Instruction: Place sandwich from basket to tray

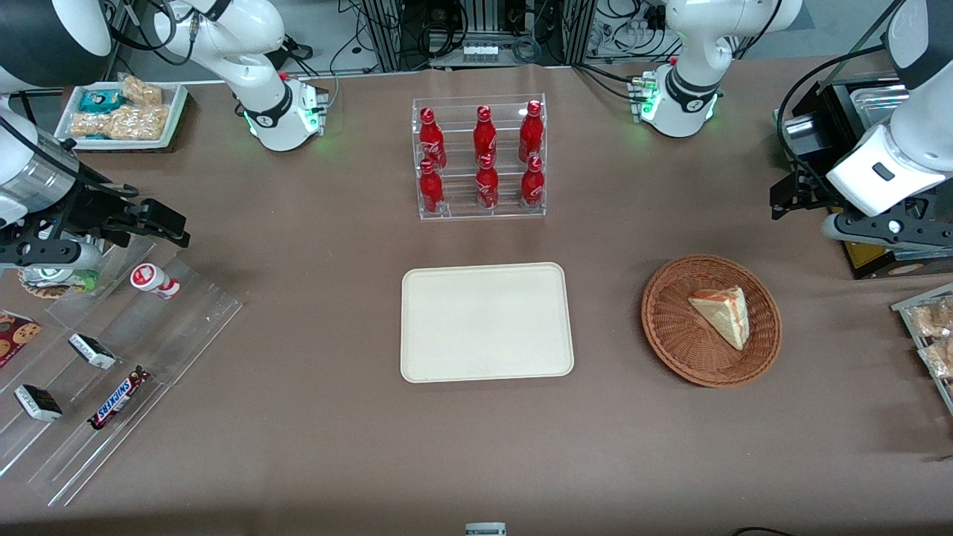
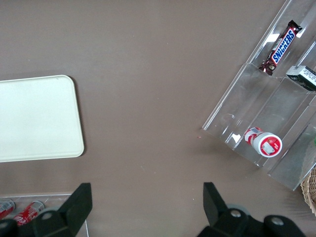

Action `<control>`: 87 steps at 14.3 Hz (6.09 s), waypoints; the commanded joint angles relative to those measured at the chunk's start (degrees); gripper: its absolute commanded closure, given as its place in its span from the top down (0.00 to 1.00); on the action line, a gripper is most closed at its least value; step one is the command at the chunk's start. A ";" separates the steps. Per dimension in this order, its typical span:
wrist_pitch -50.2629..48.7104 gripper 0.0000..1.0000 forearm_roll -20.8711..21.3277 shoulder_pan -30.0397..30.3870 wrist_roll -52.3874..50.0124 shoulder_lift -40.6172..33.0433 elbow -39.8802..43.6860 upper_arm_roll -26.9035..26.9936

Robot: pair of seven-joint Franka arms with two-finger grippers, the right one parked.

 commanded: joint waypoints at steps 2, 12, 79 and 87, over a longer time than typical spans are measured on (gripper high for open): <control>-1.43 1.00 0.29 -0.45 0.05 0.23 1.34 0.39; -0.22 1.00 0.73 0.08 -5.57 6.20 -1.12 0.65; 25.24 1.00 3.28 -29.29 -55.96 24.24 6.52 -0.75; 16.26 1.00 0.38 -10.84 -32.78 11.06 -4.28 -0.75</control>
